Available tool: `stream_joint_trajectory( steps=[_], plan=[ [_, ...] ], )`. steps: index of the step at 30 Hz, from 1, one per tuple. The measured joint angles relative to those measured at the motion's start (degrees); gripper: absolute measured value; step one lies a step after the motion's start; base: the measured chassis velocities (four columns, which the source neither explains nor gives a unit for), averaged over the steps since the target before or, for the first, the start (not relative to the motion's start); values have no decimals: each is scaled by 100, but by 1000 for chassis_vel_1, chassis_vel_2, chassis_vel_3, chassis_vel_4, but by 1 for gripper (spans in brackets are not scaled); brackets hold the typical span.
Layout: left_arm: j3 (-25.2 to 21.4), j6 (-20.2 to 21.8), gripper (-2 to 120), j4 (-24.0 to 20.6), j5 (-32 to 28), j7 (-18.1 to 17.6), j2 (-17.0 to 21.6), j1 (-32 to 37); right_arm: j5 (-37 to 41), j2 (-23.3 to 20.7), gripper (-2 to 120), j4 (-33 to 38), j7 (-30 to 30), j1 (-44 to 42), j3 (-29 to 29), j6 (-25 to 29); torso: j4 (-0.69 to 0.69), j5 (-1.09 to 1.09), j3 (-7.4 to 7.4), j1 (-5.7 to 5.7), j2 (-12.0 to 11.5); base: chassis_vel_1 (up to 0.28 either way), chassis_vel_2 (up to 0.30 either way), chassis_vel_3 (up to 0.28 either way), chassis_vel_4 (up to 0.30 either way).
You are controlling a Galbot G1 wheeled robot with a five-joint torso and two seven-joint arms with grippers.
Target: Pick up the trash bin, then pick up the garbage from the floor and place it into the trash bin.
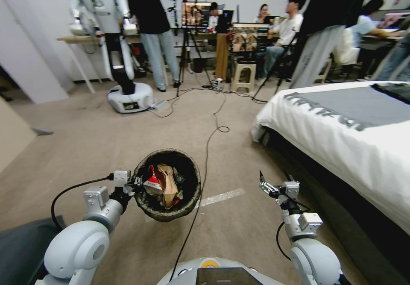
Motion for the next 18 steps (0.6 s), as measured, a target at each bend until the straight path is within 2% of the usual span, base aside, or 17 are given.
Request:
stream_joint_trajectory(
  steps=[5, 11, 18],
  plan=[
    [37, 0, 1, 4, 38, -39, -51, 28, 3, -1, 100, -12, 3, 5, -19, -19, -7, 0, 0, 0, 0, 5, 16, 22, 9],
    [57, 0, 1, -34, 123, -101, -154, 190, 3, 3, 100, -20, 9, 21, -55, -36, -3, 0, 0, 0, 0, 0, 0, 0, 0],
    [-71, 0, 1, -89, 7, -518, -354, 507, 6, 15, 100, -36, 16, 41, -68, -40, -2, 0, 0, 0, 0, 0, 0, 0, 0]
  ],
)
